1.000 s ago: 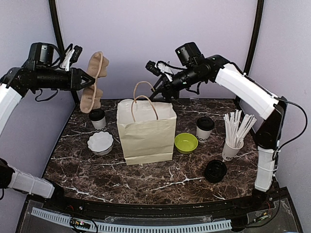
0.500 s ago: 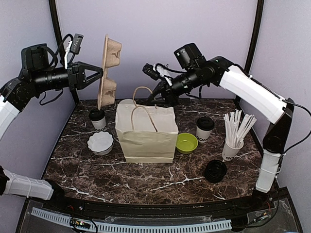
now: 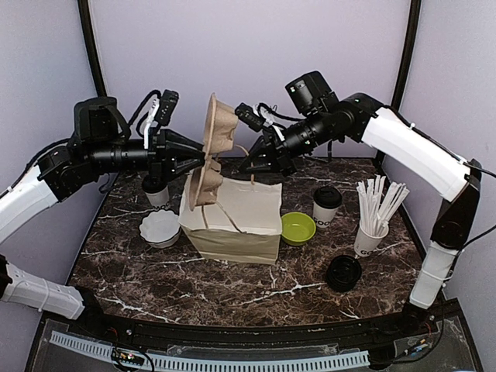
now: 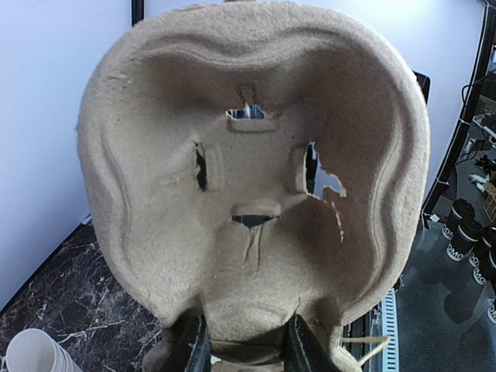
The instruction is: Pack the takeout coffee
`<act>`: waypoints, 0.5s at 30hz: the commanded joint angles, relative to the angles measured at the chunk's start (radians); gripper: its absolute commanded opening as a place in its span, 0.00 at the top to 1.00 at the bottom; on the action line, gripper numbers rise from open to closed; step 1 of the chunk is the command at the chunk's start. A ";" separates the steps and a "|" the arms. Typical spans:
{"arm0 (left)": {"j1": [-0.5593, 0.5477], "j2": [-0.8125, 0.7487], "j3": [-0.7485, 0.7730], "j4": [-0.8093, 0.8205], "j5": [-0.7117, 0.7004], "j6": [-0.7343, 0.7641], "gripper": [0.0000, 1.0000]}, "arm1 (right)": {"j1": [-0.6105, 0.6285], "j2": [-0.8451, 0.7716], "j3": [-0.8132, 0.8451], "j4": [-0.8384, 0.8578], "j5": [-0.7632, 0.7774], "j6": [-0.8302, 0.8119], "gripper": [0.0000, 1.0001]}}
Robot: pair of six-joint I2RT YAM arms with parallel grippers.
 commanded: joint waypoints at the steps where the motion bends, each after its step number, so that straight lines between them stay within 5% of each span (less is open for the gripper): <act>1: -0.042 -0.061 -0.116 0.183 -0.027 0.057 0.75 | 0.006 -0.032 -0.005 0.030 -0.048 0.001 1.00; 15: -0.057 -0.024 -0.188 0.187 -0.081 0.205 0.73 | 0.007 -0.043 -0.004 0.005 -0.092 -0.021 1.00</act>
